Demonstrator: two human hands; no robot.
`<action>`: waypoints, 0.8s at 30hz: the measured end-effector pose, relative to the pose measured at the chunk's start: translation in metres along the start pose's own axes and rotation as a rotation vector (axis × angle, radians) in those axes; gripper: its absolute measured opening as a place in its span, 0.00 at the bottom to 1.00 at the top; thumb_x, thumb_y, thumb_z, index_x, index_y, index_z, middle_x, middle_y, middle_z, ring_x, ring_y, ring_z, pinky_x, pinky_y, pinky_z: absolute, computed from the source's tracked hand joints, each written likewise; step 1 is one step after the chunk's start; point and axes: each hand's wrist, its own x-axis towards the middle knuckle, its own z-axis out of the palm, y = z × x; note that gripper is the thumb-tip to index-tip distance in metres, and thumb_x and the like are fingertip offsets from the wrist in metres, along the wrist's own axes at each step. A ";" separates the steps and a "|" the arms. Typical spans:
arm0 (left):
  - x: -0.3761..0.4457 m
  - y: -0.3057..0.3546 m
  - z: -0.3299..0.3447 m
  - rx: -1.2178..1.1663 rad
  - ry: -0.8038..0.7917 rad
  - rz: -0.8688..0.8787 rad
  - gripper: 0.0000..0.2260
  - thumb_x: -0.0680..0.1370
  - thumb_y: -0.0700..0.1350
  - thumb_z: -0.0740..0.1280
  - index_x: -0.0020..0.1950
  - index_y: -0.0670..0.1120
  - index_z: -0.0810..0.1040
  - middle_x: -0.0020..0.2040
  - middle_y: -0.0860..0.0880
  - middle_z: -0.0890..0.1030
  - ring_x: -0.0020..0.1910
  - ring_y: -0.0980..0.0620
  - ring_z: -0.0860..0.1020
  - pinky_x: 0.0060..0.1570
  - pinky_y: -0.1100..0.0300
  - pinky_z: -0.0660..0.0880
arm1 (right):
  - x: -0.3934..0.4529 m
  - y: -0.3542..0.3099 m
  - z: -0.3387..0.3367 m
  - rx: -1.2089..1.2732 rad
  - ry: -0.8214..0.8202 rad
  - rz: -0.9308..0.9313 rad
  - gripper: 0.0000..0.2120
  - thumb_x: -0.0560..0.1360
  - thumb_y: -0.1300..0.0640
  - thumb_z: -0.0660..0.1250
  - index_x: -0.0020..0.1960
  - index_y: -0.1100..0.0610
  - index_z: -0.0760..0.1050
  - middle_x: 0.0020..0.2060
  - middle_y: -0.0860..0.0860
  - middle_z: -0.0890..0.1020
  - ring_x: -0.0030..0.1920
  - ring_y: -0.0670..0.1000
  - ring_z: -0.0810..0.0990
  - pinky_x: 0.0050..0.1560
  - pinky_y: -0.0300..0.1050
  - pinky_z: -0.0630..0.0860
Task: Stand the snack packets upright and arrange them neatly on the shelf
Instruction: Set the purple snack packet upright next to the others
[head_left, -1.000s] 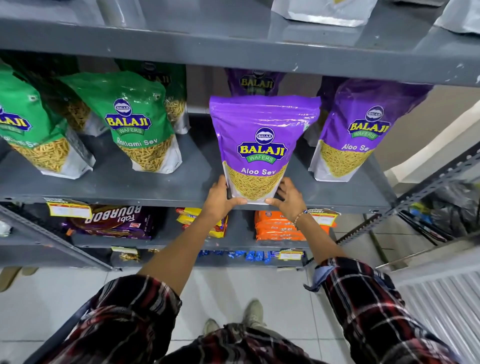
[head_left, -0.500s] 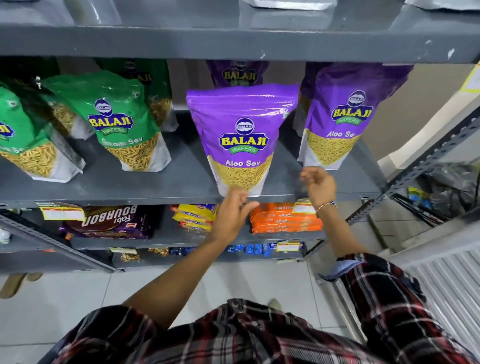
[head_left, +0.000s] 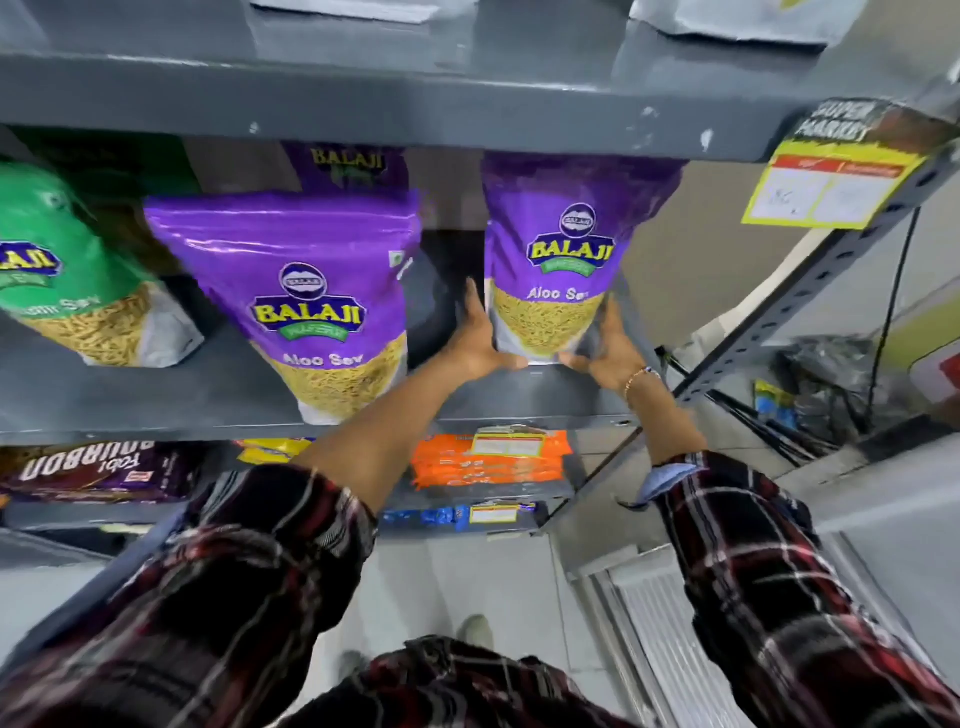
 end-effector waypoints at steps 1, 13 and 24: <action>0.003 0.000 0.001 0.016 -0.006 -0.016 0.58 0.61 0.43 0.80 0.75 0.39 0.38 0.76 0.39 0.56 0.73 0.43 0.61 0.68 0.53 0.65 | 0.008 0.010 -0.002 -0.012 -0.039 0.000 0.55 0.59 0.53 0.77 0.74 0.58 0.44 0.74 0.55 0.59 0.73 0.52 0.60 0.73 0.47 0.62; -0.011 -0.001 0.016 -0.045 0.152 -0.044 0.34 0.63 0.42 0.79 0.63 0.45 0.65 0.62 0.45 0.78 0.59 0.46 0.77 0.57 0.50 0.77 | -0.006 0.001 -0.009 -0.059 -0.080 0.046 0.35 0.67 0.65 0.73 0.68 0.54 0.59 0.63 0.58 0.76 0.63 0.60 0.75 0.66 0.61 0.70; -0.057 -0.013 0.023 -0.050 0.128 -0.010 0.36 0.62 0.43 0.80 0.65 0.44 0.65 0.62 0.45 0.79 0.58 0.47 0.78 0.57 0.49 0.78 | -0.065 -0.011 -0.012 0.075 -0.110 0.081 0.33 0.67 0.69 0.72 0.67 0.60 0.63 0.63 0.58 0.76 0.62 0.53 0.75 0.61 0.43 0.70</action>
